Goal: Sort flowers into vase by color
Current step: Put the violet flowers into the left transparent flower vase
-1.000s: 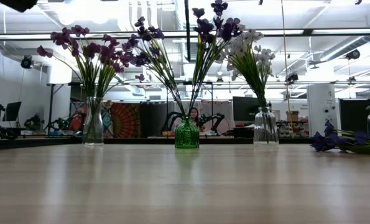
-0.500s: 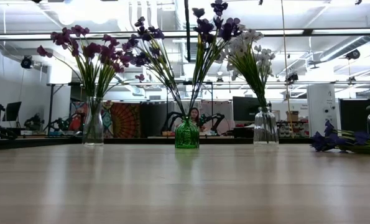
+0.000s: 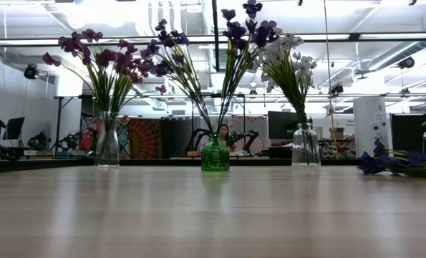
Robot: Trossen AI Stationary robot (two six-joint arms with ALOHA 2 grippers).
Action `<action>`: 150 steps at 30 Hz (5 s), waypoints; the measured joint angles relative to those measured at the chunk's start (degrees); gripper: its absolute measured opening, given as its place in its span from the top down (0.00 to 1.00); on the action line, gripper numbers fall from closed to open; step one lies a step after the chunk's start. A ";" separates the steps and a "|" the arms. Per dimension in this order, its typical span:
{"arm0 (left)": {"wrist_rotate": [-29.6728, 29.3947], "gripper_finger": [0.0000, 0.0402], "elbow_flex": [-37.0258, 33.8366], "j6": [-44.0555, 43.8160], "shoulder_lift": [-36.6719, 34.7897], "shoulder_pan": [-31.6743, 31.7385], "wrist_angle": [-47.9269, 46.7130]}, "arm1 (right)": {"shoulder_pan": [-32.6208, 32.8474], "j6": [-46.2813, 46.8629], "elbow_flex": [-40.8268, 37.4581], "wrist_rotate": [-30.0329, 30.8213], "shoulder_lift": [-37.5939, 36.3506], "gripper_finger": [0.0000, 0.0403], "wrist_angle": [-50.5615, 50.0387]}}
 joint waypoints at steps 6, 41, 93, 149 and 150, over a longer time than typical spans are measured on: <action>-0.34 0.91 0.00 0.38 -0.02 0.00 -0.46 | 0.00 0.02 0.00 0.53 0.00 0.82 0.09; -25.98 0.98 -14.49 4.60 -38.33 -0.07 -21.72 | 0.33 15.32 0.00 5.77 -9.24 0.51 -21.74; -18.18 0.98 -25.68 5.19 -49.86 33.44 -20.19 | 0.42 41.50 -0.02 3.68 -14.23 0.51 -47.70; -19.87 0.98 -26.40 7.81 -46.82 39.23 -18.38 | 0.39 41.55 -0.02 4.37 -14.21 0.51 -47.50; -19.87 0.98 -26.40 7.53 -46.82 39.23 -18.39 | 0.39 41.57 -0.02 4.37 -14.21 0.51 -47.50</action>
